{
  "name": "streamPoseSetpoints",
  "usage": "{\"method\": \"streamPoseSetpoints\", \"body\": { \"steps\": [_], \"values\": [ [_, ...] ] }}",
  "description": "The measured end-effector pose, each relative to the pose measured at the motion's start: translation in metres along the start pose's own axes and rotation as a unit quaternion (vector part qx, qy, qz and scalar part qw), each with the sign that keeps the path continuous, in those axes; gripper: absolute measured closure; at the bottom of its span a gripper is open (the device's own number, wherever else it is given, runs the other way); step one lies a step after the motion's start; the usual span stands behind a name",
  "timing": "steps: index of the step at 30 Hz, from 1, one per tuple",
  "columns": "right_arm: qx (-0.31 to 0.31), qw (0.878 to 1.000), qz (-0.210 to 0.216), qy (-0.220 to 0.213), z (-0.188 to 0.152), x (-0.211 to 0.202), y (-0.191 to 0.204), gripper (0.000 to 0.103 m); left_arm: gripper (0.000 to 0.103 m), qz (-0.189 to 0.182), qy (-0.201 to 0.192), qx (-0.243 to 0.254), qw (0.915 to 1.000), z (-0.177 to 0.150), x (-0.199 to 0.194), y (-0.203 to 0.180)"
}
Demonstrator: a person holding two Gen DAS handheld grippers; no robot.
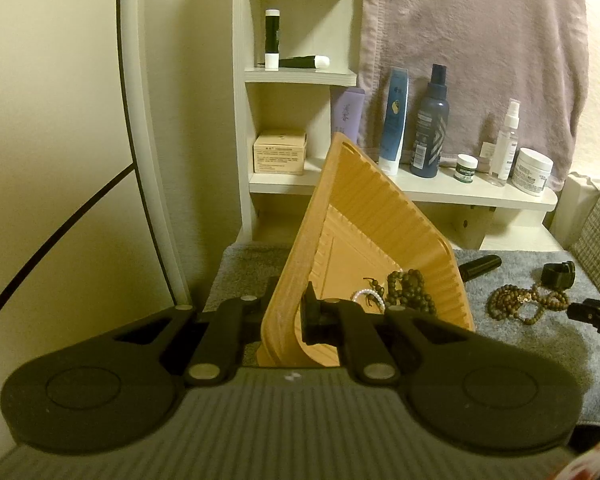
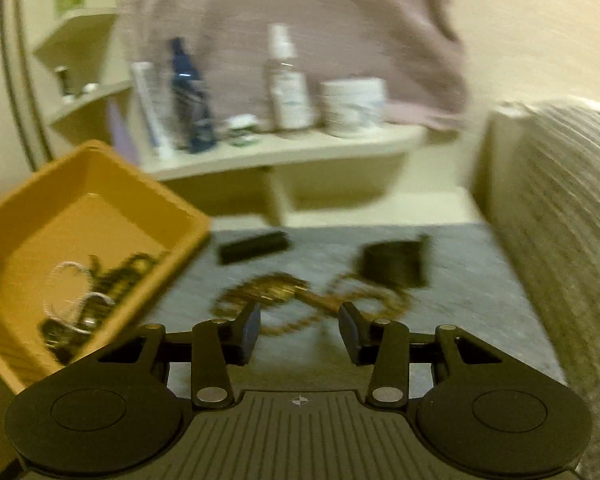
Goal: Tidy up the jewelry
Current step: 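Return the right gripper to the towel and grasp the long brown bead strand, then lift the brown bead strand with the right gripper and release it into the tray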
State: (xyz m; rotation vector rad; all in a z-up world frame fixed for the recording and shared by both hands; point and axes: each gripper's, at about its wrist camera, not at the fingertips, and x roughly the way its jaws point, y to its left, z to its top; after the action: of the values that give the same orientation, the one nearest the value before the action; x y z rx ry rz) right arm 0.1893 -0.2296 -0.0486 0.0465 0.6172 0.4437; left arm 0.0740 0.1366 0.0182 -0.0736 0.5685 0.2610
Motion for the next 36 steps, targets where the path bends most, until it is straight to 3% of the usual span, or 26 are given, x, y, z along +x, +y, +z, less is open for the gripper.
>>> {"method": "streamPoseSetpoints", "body": {
  "steps": [5,10,14,18,21,25,27,36],
  "values": [
    [-0.028,0.999,-0.025,-0.001,-0.004,0.003,-0.006,0.059,0.095,0.000,0.000,0.000,1.0000,0.000,0.000,0.000],
    [-0.146,0.989,-0.029,0.014,-0.007,0.018,0.008,0.060,0.095,-0.001,0.000,0.000,1.0000,0.000,0.000,0.000],
    [-0.267,0.963,-0.035,0.033,-0.012,0.032,0.020,0.074,0.095,0.000,0.000,0.001,1.0000,0.000,0.000,-0.001],
    [-0.377,0.924,-0.041,0.049,-0.020,0.046,0.026,0.079,0.095,0.000,0.000,-0.001,1.0000,-0.001,0.000,-0.001],
    [-0.435,0.898,-0.041,0.057,-0.025,0.055,0.028,0.081,0.095,0.001,0.000,-0.002,1.0000,-0.001,0.000,0.000],
    [-0.482,0.873,-0.041,0.060,-0.031,0.059,0.031,0.093,0.095,0.001,0.000,-0.002,1.0000,-0.001,0.000,0.000],
    [-0.492,0.868,-0.044,0.053,-0.031,0.057,0.032,0.096,0.095,0.001,0.000,-0.002,1.0000,-0.001,0.000,0.000],
    [-0.487,0.871,-0.062,-0.020,-0.008,0.018,0.038,0.097,0.095,0.000,0.000,-0.002,1.0000,-0.001,0.000,0.001]
  ]
}}
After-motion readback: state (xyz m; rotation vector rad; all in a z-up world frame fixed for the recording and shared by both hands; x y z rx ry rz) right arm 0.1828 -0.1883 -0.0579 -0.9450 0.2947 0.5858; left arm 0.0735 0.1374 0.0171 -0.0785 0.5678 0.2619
